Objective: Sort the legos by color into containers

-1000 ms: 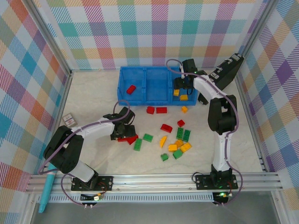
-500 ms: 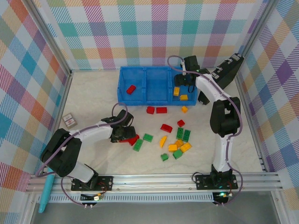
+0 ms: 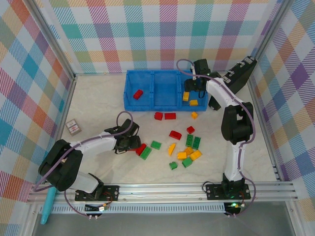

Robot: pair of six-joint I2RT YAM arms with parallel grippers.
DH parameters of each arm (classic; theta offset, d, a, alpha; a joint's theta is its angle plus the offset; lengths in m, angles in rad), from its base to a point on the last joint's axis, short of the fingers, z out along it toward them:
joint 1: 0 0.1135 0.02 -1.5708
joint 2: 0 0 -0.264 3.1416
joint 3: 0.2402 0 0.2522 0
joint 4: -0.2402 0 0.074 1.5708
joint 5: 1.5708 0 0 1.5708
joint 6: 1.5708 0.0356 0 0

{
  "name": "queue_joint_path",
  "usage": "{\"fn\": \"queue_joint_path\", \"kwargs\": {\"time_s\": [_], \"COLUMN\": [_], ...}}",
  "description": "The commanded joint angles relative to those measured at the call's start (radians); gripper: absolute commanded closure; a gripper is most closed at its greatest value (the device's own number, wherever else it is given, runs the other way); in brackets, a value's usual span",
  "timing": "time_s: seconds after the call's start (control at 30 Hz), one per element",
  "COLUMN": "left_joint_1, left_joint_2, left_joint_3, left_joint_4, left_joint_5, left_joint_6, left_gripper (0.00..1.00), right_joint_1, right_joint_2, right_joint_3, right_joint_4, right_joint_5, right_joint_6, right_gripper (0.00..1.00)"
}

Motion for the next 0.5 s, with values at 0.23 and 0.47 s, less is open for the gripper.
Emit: {"fn": "queue_joint_path", "kwargs": {"time_s": [0.23,0.47], "left_joint_1": [-0.014,0.018], "left_joint_2": [-0.058,-0.034], "left_joint_3": [0.025,0.332], "left_joint_4": [-0.303,-0.42], "left_joint_5": [-0.033,-0.171], "left_joint_6": [0.004,0.167], "left_gripper": [0.35,0.35], "right_joint_1": [0.002,0.005], "right_joint_2": [-0.051,-0.205], "right_joint_3": [0.027,-0.155], "right_joint_4": [-0.025,-0.005], "right_joint_5": [0.013,-0.03], "right_joint_6": [-0.006,0.024], "right_gripper": [0.3,0.28]}}
